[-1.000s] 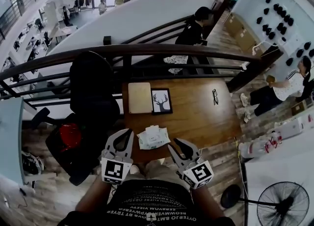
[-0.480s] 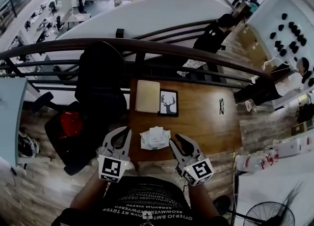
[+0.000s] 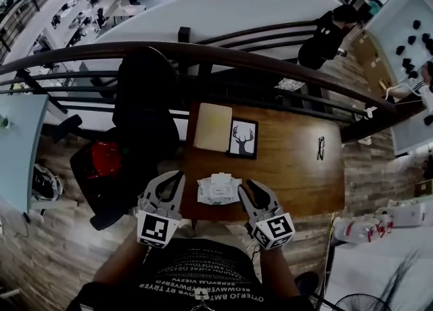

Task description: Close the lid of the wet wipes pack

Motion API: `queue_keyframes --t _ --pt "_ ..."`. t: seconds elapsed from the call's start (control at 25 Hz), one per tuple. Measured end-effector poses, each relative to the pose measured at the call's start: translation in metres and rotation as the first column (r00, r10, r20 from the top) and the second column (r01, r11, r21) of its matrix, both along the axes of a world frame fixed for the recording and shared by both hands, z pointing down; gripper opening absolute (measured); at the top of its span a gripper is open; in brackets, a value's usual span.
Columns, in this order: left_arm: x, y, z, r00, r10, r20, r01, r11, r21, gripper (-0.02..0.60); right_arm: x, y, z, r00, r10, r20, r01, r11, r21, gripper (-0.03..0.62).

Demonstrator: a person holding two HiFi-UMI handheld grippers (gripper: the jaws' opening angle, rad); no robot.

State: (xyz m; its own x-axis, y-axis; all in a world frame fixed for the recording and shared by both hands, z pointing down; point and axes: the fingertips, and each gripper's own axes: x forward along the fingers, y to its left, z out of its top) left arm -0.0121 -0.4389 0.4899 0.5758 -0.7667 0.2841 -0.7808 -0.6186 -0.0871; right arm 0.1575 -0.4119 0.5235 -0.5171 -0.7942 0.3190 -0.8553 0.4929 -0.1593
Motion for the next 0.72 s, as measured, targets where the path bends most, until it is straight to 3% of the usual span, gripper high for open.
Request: queue_keyframes --t 0.28,0.72 --pt "0.016 -0.019 0.005 1.000 -0.021 0.007 0.021 1.000 -0.016 0.029 0.000 -0.025 0.050 0.995 -0.091 -0.033 0.087 0.990 -0.112 0.114" --pt "0.027 -0.041 0.029 0.995 -0.092 0.042 0.094 0.994 -0.059 0.029 0.005 -0.059 0.161 0.982 -0.187 -0.025 0.170 0.933 -0.319 0.118"
